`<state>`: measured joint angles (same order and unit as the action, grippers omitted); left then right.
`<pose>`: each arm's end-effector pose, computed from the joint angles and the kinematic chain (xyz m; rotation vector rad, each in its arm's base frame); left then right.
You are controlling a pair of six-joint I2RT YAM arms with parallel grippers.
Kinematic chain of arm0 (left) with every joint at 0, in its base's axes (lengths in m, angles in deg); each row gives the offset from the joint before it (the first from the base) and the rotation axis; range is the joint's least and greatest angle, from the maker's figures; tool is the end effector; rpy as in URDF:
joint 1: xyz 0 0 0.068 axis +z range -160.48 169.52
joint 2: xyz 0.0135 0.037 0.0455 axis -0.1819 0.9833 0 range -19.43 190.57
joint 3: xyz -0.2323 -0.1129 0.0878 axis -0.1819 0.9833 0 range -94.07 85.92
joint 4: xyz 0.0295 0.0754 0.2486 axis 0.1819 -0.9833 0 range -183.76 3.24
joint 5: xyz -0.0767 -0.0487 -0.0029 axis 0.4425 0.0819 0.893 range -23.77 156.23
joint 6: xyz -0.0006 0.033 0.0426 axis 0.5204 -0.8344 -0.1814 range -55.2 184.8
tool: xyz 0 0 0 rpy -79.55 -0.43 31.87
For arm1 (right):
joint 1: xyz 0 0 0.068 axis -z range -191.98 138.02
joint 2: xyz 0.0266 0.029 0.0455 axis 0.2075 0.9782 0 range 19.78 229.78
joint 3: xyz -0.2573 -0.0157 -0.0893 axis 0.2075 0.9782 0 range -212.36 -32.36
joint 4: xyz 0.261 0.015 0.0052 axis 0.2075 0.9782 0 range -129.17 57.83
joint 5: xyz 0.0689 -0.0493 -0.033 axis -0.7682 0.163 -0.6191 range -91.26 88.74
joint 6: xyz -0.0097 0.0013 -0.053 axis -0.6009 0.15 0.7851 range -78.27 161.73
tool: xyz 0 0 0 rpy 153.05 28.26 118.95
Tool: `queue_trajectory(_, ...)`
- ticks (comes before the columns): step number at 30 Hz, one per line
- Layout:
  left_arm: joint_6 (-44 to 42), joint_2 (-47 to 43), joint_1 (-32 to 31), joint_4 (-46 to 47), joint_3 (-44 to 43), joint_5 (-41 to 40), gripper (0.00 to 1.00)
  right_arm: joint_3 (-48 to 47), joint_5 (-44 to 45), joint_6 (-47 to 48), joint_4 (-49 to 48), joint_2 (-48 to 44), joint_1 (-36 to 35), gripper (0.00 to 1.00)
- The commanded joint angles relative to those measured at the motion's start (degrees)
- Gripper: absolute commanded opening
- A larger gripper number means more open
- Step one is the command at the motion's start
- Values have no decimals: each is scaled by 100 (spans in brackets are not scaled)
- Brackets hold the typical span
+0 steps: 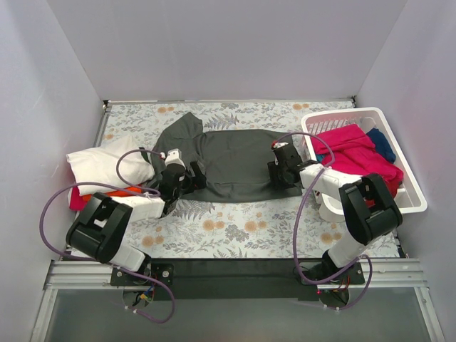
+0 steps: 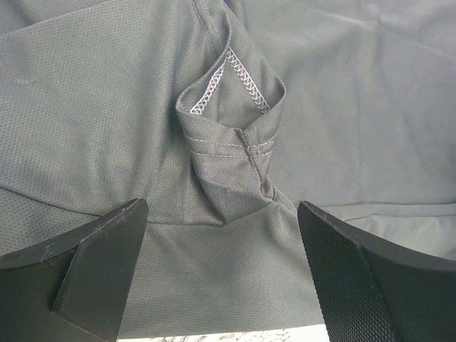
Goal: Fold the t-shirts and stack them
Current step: Fold the tshirt
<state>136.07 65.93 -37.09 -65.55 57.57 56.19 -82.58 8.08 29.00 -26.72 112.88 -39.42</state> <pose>0.2449 -0.1157 0.1401 -0.9650 2.0788 -0.7513 0.2838 0.1410 0.1647 -0.2587 2.5060 0.0767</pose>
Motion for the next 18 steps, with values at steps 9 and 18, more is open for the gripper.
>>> queue_trajectory(9,379,-661,121,-170,647,-42,80,864,261,-765,1031,-151,46,48)
queue_trajectory(18,520,-521,121,225,928,477,80,1277,-108,-959,1392,-678,46,49)
